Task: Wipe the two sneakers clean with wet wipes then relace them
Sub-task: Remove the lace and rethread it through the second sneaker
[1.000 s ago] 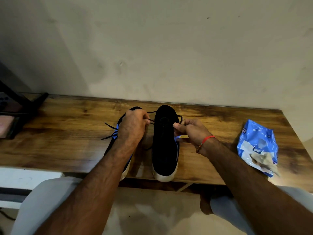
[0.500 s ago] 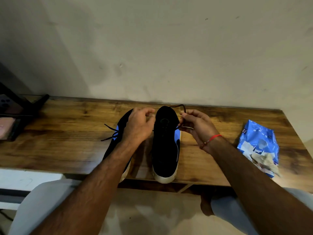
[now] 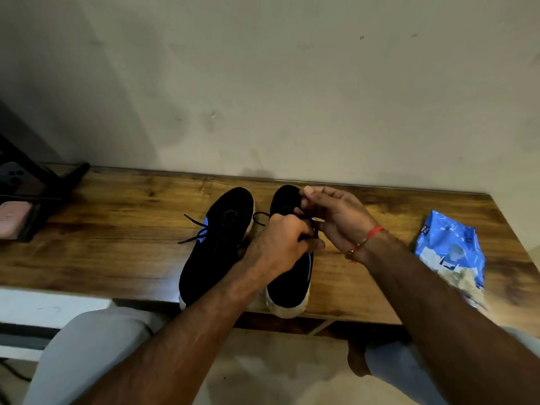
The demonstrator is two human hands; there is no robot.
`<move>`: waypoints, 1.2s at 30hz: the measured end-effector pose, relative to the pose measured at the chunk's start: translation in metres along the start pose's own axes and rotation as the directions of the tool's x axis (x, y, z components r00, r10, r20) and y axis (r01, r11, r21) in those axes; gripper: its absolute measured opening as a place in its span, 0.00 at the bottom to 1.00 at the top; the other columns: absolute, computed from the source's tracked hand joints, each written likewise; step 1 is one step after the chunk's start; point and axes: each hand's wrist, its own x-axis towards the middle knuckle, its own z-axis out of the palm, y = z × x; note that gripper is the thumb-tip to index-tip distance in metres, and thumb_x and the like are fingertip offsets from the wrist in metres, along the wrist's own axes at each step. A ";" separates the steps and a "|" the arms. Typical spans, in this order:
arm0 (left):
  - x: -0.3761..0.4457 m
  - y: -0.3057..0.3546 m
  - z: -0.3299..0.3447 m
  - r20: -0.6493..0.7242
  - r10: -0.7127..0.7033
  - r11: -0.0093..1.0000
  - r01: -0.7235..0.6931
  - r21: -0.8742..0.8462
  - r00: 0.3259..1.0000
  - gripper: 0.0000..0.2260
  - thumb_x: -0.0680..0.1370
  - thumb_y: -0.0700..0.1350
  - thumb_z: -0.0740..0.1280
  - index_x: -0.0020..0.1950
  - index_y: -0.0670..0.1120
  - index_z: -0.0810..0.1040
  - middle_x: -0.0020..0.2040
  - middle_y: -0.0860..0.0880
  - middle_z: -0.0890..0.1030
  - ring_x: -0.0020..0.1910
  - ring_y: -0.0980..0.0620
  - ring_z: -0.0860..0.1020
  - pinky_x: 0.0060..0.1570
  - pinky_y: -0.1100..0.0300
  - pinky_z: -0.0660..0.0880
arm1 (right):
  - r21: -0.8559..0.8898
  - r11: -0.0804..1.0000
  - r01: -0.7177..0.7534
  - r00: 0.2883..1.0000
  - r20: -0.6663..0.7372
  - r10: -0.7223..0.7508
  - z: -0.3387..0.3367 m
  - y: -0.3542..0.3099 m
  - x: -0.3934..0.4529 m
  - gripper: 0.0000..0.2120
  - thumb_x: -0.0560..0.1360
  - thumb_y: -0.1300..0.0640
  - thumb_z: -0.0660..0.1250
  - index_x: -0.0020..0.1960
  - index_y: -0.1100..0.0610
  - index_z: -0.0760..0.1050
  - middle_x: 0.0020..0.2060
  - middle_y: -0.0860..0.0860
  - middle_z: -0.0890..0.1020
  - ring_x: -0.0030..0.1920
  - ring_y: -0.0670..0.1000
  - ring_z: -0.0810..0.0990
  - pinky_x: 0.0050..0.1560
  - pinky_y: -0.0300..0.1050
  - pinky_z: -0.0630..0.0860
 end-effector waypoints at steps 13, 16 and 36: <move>-0.004 0.001 0.016 -0.042 0.063 0.994 -0.059 0.097 0.997 0.12 0.81 0.50 0.69 0.63 0.50 0.79 0.52 0.50 0.83 0.48 0.53 0.82 0.46 0.53 0.82 | -0.619 0.729 -0.293 0.950 -0.100 0.297 -0.011 -0.001 -0.008 0.32 0.68 0.26 0.64 0.48 0.54 0.83 0.44 0.52 0.86 0.44 0.52 0.83 0.43 0.48 0.78; -0.006 0.004 0.018 -0.017 0.109 0.985 -0.106 0.135 0.994 0.13 0.82 0.50 0.68 0.65 0.49 0.79 0.56 0.49 0.83 0.51 0.51 0.82 0.47 0.53 0.82 | -0.587 0.786 -0.191 0.975 -0.019 0.222 -0.007 0.002 -0.005 0.18 0.75 0.42 0.70 0.48 0.57 0.84 0.44 0.54 0.85 0.47 0.52 0.83 0.46 0.49 0.80; 0.004 -0.039 -0.007 0.024 -0.343 0.939 0.344 -0.010 0.939 0.12 0.74 0.56 0.76 0.47 0.55 0.75 0.45 0.52 0.80 0.43 0.54 0.80 0.47 0.50 0.83 | -0.574 0.819 0.026 0.975 -0.165 -0.147 -0.023 0.012 0.017 0.14 0.79 0.67 0.62 0.57 0.55 0.82 0.42 0.54 0.84 0.30 0.49 0.72 0.27 0.42 0.70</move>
